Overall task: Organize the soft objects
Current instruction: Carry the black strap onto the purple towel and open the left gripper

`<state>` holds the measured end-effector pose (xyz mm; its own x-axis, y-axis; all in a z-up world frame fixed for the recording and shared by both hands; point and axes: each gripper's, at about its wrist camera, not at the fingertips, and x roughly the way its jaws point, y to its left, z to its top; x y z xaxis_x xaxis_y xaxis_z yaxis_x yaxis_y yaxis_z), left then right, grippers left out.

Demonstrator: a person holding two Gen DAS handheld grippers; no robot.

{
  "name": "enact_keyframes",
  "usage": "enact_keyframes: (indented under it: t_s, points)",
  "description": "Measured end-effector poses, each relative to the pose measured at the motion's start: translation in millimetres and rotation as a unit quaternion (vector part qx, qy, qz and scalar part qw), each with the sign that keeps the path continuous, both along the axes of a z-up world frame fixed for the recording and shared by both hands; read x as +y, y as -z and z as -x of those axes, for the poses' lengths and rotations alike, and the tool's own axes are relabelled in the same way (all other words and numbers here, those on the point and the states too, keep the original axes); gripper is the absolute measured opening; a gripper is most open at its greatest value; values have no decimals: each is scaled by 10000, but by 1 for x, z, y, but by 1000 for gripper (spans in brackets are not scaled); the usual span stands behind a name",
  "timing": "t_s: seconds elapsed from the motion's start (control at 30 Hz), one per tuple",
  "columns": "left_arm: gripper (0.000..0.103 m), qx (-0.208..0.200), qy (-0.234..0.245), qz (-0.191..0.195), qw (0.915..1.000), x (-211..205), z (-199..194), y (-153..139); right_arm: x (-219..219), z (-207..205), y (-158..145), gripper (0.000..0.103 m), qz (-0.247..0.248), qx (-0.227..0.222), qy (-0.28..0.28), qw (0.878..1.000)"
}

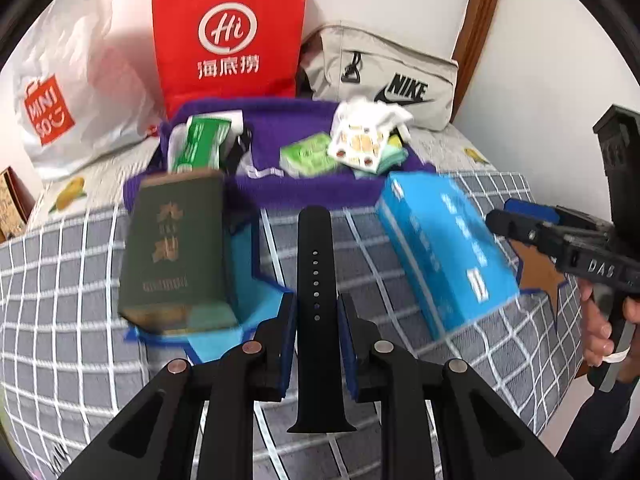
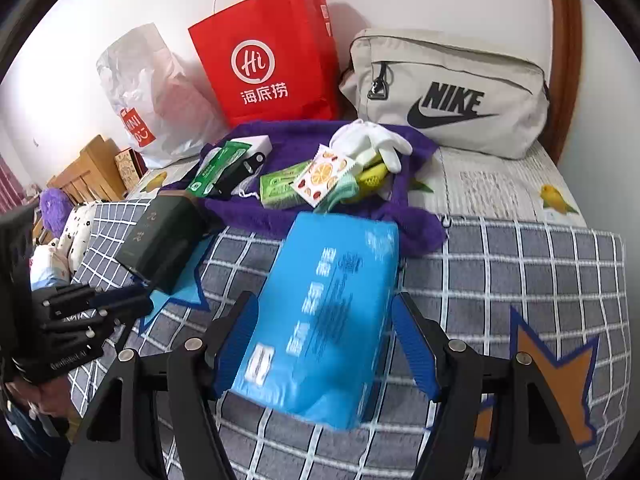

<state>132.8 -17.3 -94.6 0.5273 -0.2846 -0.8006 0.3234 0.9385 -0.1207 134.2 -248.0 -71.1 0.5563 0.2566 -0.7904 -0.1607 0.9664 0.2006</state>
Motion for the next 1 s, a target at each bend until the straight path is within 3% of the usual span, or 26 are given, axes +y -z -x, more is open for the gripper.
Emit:
enact_keyframes:
  t_s: [0.57, 0.8, 1.0]
  points:
    - [20, -233, -22, -54, 9997, -3, -120, -37, 10, -81, -16, 69, 18, -107, -273, 9996]
    - [20, -80, -115, -47, 9999, -1, -169, -25, 13, -114, -10, 69, 27, -29, -197, 9998]
    - [20, 290, -180, -46, 9994, -1, -200, 2, 19, -130, 2, 67, -66, -138, -151, 9998]
